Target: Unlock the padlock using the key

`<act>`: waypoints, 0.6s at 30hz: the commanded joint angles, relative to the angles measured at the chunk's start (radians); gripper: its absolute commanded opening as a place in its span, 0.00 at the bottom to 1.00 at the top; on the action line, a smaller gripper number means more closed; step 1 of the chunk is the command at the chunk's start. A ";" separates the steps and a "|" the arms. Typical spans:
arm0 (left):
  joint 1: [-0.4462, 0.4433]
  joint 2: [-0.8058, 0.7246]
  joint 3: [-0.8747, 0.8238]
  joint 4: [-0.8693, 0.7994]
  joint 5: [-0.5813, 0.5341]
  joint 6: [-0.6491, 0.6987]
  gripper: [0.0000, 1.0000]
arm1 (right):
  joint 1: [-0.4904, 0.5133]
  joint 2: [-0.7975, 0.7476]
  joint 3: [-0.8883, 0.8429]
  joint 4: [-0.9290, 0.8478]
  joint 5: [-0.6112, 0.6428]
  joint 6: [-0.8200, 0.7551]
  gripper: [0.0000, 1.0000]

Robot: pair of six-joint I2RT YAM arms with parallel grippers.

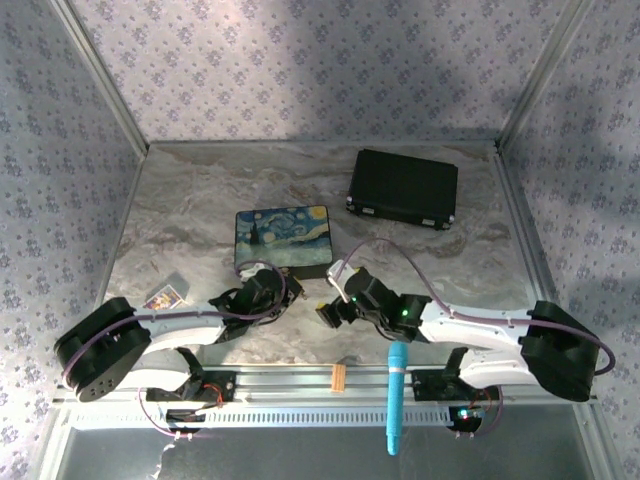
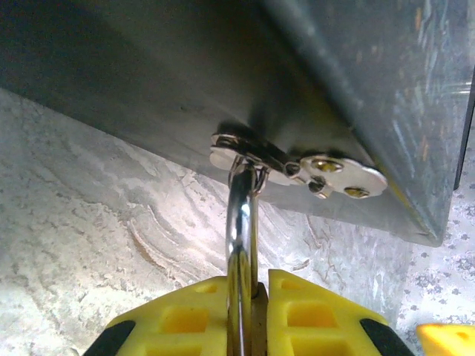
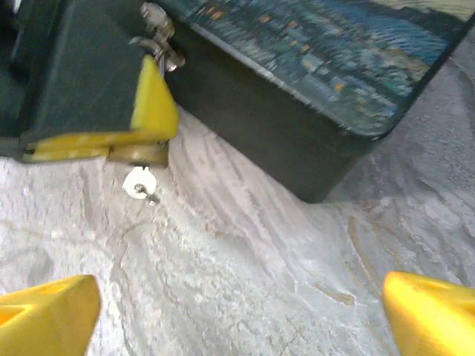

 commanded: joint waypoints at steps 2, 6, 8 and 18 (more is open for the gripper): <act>0.001 0.027 -0.004 0.039 0.023 -0.059 0.00 | 0.010 0.028 0.024 0.084 -0.054 -0.131 0.78; 0.002 0.042 -0.004 0.063 0.034 -0.074 0.00 | 0.026 0.128 0.048 0.119 -0.079 -0.167 0.69; 0.001 0.049 -0.012 0.085 0.039 -0.079 0.00 | 0.034 0.174 0.060 0.139 -0.090 -0.177 0.65; -0.001 0.046 -0.013 0.077 0.041 -0.079 0.00 | 0.016 0.289 0.109 0.193 -0.131 -0.235 0.45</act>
